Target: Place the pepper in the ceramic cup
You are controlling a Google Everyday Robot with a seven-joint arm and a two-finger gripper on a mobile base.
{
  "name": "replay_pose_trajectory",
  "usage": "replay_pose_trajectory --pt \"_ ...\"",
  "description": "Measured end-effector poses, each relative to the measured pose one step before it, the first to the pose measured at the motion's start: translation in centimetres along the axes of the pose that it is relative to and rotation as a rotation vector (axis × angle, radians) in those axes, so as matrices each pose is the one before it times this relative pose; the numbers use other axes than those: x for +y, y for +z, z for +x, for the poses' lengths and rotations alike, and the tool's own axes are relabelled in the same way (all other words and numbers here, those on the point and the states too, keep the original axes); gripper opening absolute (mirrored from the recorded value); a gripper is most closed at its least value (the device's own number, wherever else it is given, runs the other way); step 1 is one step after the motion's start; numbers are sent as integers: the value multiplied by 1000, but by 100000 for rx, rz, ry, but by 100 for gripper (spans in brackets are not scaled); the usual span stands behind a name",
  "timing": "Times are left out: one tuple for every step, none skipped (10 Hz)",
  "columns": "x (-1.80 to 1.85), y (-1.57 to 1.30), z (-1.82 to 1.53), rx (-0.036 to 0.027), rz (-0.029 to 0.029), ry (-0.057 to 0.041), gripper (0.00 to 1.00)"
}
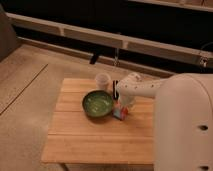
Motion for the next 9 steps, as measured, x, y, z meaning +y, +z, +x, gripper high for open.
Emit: replay_pose_trajectory --pt "92 -29 -44 -107 -27 -129 9" --pt "272 -63 -58 -129 -408 -100 1" --pt "319 -96 -67 -200 -506 -173 0" --pt "333 -120 -102 -326 -533 -361 0" --pt "548 -389 -301 -741 -982 -580 0" --pt "330 -416 -160 -201 -815 138 0" --pt "115 -549 -274 -676 82 -75 0" --pt "-596 -1289 -1209 -3269 2308 140 0" --pt "-772 -1089 -1202 -2906 2335 689 0"
